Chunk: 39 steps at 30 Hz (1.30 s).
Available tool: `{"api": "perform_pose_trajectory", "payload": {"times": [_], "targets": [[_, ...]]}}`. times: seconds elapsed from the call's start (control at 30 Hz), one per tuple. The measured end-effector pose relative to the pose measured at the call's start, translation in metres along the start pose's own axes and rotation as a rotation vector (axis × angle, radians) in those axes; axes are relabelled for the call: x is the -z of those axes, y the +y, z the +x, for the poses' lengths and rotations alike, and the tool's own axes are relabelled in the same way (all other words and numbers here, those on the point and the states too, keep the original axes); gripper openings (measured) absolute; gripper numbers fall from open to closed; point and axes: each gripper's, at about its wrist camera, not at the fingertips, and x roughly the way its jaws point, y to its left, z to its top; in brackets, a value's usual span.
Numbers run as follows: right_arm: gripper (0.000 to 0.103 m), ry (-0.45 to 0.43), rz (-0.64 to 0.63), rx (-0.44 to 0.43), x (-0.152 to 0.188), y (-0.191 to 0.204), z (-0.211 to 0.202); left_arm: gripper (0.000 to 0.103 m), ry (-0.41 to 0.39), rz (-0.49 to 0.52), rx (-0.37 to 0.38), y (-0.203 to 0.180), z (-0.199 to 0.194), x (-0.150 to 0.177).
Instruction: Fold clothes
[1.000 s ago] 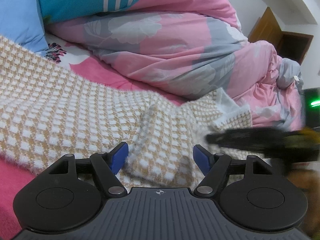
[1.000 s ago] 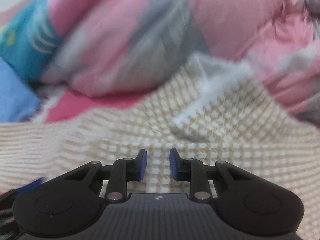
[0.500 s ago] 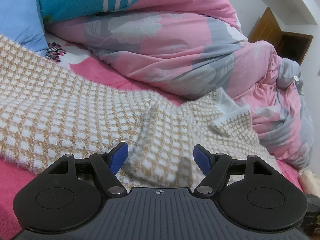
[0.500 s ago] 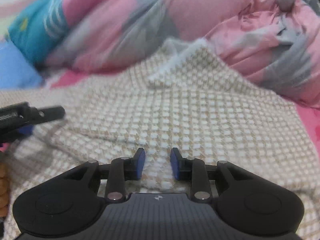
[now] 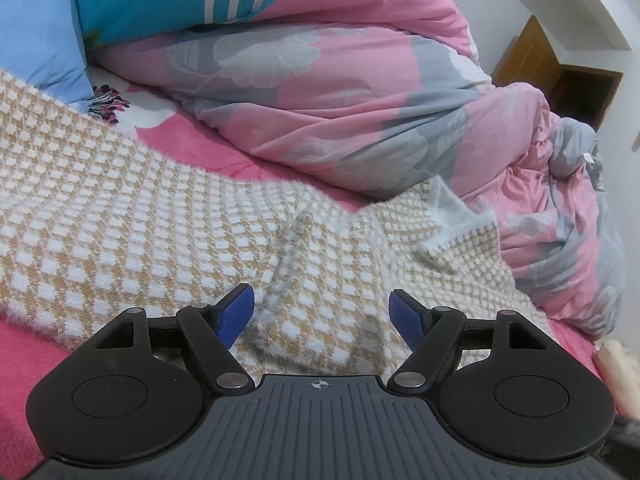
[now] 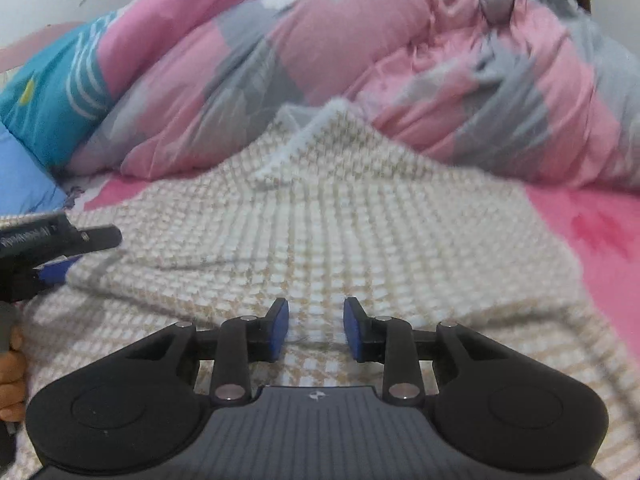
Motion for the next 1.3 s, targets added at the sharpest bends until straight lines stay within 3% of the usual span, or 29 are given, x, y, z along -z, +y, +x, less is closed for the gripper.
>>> {"api": "perform_pose_trajectory", "payload": {"times": [0.13, 0.2, 0.3, 0.53, 0.6, 0.73, 0.8, 0.9, 1.0, 1.1, 1.3], "targets": [[0.032, -0.042, -0.003, 0.171, -0.007, -0.042, -0.004, 0.076, 0.0, 0.005, 0.001, 0.0, 0.0, 0.0], [0.032, 0.01, 0.009, 0.235, 0.005, -0.073, 0.014, 0.077, 0.0, 0.007, 0.002, -0.001, 0.0, 0.0], [0.032, 0.008, 0.148, 0.164, 0.008, -0.106, 0.018, 0.077, -0.001, 0.01, 0.001, -0.002, 0.0, 0.0], [0.032, -0.01, 0.115, 0.187, 0.013, -0.101, 0.022, 0.08, -0.016, 0.025, -0.011, -0.005, -0.006, -0.002], [0.032, -0.019, 0.13, 0.176, 0.013, -0.103, 0.021, 0.088, -0.049, 0.048, -0.038, -0.011, -0.013, -0.003], [0.032, -0.033, 0.143, 0.165, 0.014, -0.105, 0.02, 0.089, -0.11, 0.173, -0.028, -0.043, -0.028, -0.005], [0.032, -0.038, 0.15, 0.159, 0.014, -0.107, 0.02, 0.089, -0.098, 0.272, -0.031, -0.068, -0.026, -0.003], [0.032, -0.046, 0.167, 0.146, 0.015, -0.11, 0.019, 0.089, -0.003, 0.38, -0.086, -0.096, -0.004, 0.009], [0.032, -0.048, 0.173, 0.14, 0.015, -0.111, 0.018, 0.092, 0.109, 0.424, -0.198, -0.098, 0.032, 0.034], [0.033, -0.051, 0.176, 0.137, 0.015, -0.112, 0.018, 0.097, 0.09, 0.461, -0.241, -0.104, 0.036, 0.04], [0.033, -0.047, 0.169, 0.141, 0.012, -0.109, 0.014, 0.099, 0.095, 0.456, -0.238, -0.101, 0.038, 0.041]]}}
